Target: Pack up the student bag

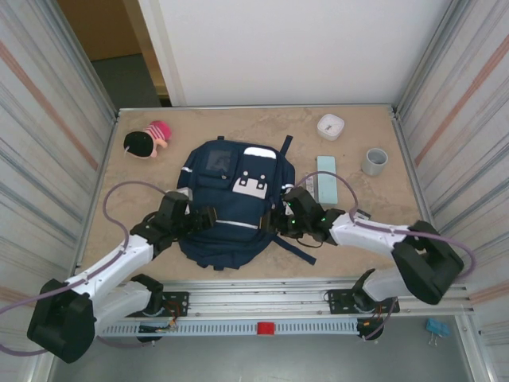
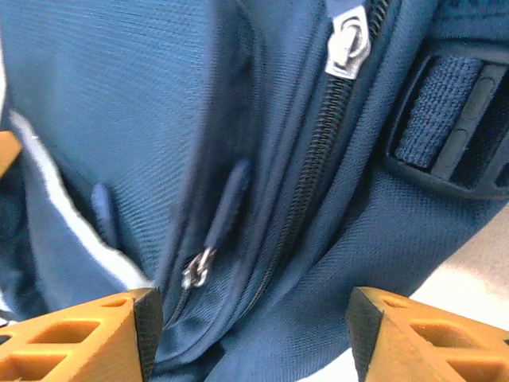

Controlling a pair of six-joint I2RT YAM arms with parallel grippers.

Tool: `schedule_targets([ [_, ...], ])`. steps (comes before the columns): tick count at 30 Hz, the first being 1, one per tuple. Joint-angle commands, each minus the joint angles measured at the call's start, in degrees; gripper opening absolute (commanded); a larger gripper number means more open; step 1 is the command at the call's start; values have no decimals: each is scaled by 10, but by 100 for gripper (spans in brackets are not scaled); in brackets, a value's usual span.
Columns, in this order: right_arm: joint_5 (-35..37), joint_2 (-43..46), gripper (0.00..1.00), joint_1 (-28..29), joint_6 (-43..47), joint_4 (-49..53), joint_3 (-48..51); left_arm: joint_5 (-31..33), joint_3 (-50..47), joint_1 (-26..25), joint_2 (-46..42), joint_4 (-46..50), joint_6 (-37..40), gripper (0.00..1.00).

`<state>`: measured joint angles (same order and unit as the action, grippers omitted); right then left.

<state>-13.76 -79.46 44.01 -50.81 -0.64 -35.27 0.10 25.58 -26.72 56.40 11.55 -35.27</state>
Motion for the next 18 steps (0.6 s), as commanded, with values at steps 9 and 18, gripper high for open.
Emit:
schedule_targets([
  [9, -55, -104, 62, -82, 32, -113, -79, 8, -34, -73, -82, -1, -74, 86],
  [18, -11, 40, 63, -106, 143, 22, -88, 45, 82, -93, -177, 53, 337, 81],
])
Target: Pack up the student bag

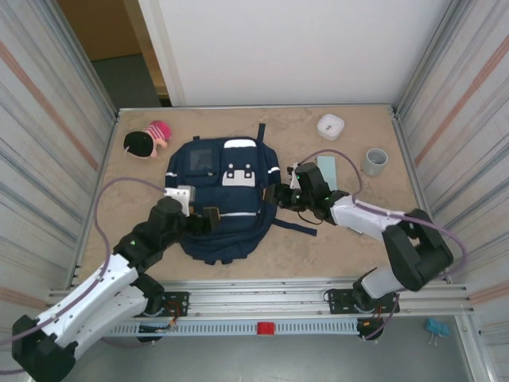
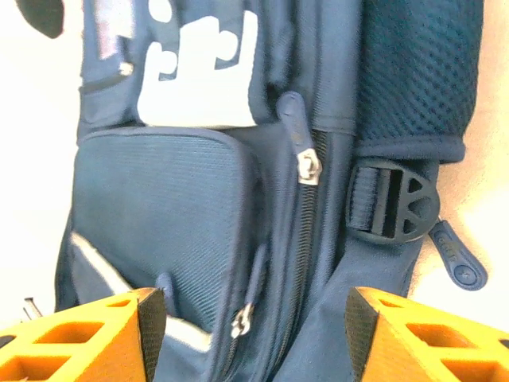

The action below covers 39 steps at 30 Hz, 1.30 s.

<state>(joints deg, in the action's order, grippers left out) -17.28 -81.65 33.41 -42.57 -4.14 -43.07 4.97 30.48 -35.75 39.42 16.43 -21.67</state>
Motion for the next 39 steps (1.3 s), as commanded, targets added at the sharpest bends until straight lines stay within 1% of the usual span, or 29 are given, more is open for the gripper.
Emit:
schedule_targets([
  [1, 32, 81, 63, 1, 65, 62, -4, -29, 46, -3, 1, 9, 256, 80],
  [3, 52, 129, 63, 2, 66, 61, 19, -79, 87, -4, 40, 48, 372, 79],
  [6, 82, 184, 63, 10, 59, 43, 59, -90, 139, -13, 127, 99, 489, 81],
  [9, 108, 212, 64, 22, 50, 27, 88, -94, 174, -43, 220, 131, 609, 81],
  [11, 117, 218, 64, 31, 47, 25, 97, -91, 201, -63, 281, 142, 655, 80],
  [14, 127, 219, 64, 46, 48, 24, 104, -110, 238, -67, 363, 138, 673, 81],
  [18, 128, 215, 64, 53, 52, 12, 114, -131, 261, -72, 441, 105, 686, 84],
  [20, 129, 218, 64, 55, 55, 6, 121, -128, 278, -74, 477, 105, 681, 86],
  [27, 143, 245, 65, 54, 66, 15, 147, -80, 266, -80, 538, 70, 663, 92],
  [28, 146, 245, 65, 54, 67, 17, 151, -80, 264, -81, 543, 73, 659, 92],
  [29, 147, 264, 65, 52, 68, 19, 156, -78, 258, -83, 544, 73, 658, 92],
  [30, 147, 268, 66, 51, 69, 19, 159, -71, 251, -84, 545, 69, 656, 91],
  [31, 147, 273, 66, 49, 70, 17, 163, -60, 243, -84, 545, 61, 654, 83],
  [33, 147, 283, 67, 46, 74, 11, 172, -35, 235, -86, 537, 50, 645, 49],
  [34, 147, 287, 67, 45, 78, 6, 176, -39, 235, -87, 523, 52, 637, 37],
  [36, 135, 295, 67, 41, 98, -4, 182, -66, 232, -86, 483, 54, 629, 21],
  [37, 108, 295, 67, 35, 118, -11, 180, -89, 227, -86, 456, 50, 628, 13],
  [39, 60, 282, 67, 18, 152, 4, 159, -118, 211, -83, 405, 28, 618, 0],
])
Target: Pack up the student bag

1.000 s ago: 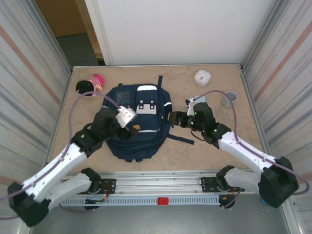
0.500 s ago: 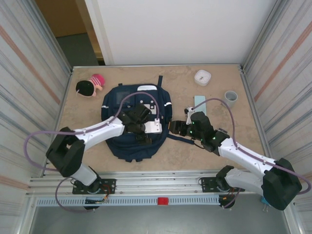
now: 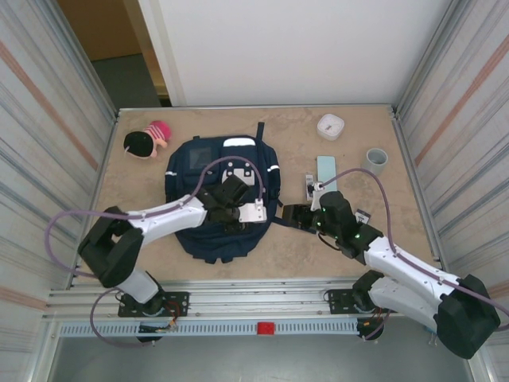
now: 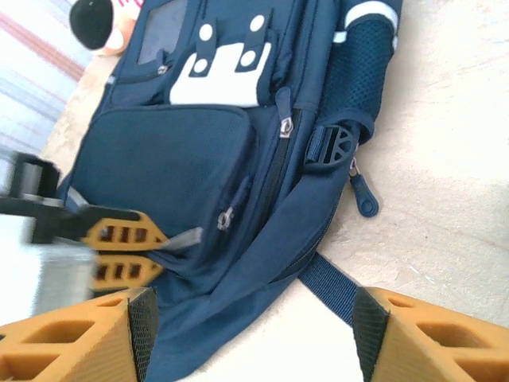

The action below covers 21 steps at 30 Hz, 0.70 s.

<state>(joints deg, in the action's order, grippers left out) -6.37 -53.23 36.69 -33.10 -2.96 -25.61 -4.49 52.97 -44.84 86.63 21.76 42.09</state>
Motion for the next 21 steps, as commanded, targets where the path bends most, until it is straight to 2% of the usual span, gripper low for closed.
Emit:
schedule_targets([
  [1, -68, -15, 68, -26, 68, 12, -34, -47, -18, 16, -96, -33, -25, 0],
  [3, -114, -52, 68, -51, 90, 39, -67, -103, -19, 39, -135, -35, -37, 0],
  [5, -153, -87, 69, -71, 111, 42, -93, -133, -16, 55, -162, -28, -39, 0],
  [9, -196, -158, 72, -84, 183, 44, -150, -133, -11, 63, -193, -1, -9, 0],
  [14, -213, -258, 73, -95, 284, 59, -231, -124, -26, 64, -214, 6, 10, 0],
  [18, -280, -370, 73, -118, 285, 130, -346, -132, -47, 64, -231, -10, 4, 0],
  [21, -312, -446, 70, -121, 265, 145, -402, -129, -58, 64, -238, -19, 0, 0],
])
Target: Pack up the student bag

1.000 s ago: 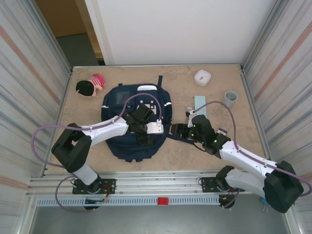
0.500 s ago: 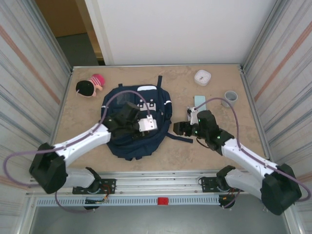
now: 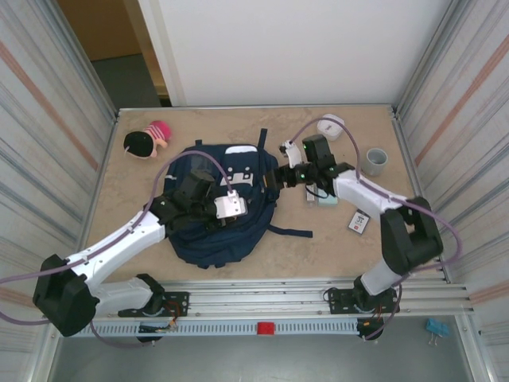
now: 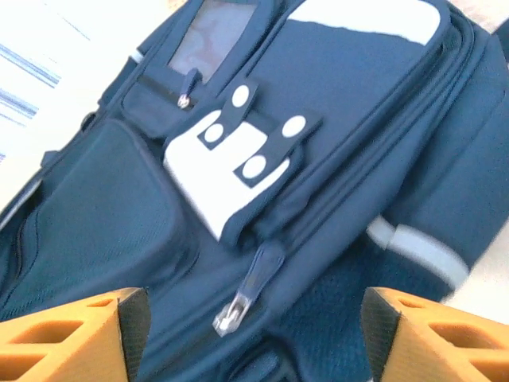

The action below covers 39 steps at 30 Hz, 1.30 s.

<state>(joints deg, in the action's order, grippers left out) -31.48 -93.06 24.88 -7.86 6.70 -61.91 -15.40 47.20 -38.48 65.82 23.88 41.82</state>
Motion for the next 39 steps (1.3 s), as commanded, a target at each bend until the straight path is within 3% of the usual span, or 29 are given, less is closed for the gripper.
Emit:
schedule_targets([
  [1, -69, -67, 68, -4, 7, 49, -52, -18, -2, 1, -31, -42, 2, 0],
  [11, -62, -178, 53, 36, -12, 66, -118, -9, -19, 1, -46, -55, -9, 0],
  [17, -46, -167, 22, 39, -27, 64, -102, 12, -26, 1, -47, -66, -12, 0],
  [23, -55, -104, 0, 33, -66, 26, -50, 50, -29, 2, -39, -69, -25, 0],
  [31, -56, -23, 0, 32, -121, -42, 17, 112, -28, 2, -29, -87, -74, 0],
  [36, -45, 26, 0, 35, -126, -71, 54, 86, -33, 1, -26, -87, -86, 0],
  [37, -40, 26, 7, 32, -116, -62, 53, 71, -37, 1, -31, -90, -84, 0],
  [39, -38, 15, 32, 21, -101, -41, 42, 44, -46, 1, -40, -103, -77, 0],
])
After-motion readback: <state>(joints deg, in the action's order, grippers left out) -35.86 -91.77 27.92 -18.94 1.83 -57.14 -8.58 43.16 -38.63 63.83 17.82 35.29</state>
